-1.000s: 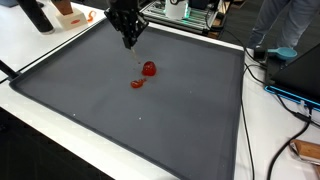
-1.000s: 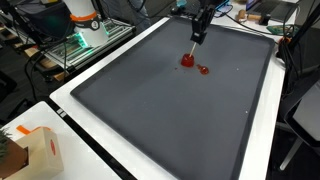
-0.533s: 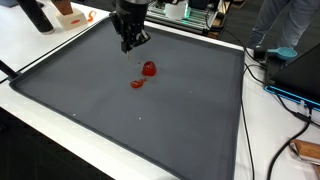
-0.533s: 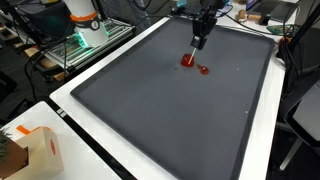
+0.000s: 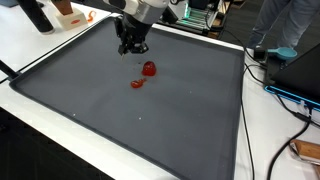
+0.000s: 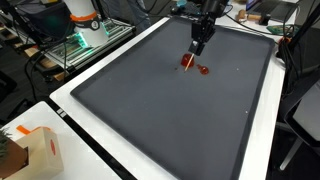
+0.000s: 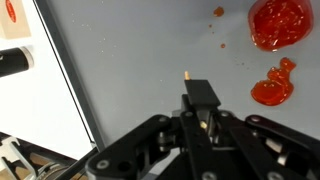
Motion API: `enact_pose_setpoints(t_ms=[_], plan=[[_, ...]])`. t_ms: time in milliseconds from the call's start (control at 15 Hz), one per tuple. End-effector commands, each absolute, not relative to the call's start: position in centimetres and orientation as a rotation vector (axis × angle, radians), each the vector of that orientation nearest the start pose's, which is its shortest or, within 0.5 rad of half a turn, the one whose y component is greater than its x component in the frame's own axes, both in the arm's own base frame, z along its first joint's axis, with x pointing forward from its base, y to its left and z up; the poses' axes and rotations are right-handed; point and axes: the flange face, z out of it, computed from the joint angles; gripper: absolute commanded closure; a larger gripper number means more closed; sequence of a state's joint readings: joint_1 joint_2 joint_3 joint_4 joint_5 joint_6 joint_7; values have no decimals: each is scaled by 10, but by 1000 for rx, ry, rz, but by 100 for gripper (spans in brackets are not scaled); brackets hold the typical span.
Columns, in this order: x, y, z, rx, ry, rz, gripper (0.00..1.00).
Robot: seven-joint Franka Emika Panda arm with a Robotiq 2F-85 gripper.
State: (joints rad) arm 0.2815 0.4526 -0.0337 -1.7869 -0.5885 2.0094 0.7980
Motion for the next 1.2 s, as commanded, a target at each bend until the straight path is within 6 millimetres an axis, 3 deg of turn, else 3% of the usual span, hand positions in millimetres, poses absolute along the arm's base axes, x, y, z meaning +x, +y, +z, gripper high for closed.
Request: enact_pose_setpoints(t_ms=[0, 533, 1133], plan=[[623, 129, 281, 2471, -338, 94, 97], [624, 138, 260, 2427, -318, 43, 97], [622, 153, 251, 2464, -203, 8, 97]])
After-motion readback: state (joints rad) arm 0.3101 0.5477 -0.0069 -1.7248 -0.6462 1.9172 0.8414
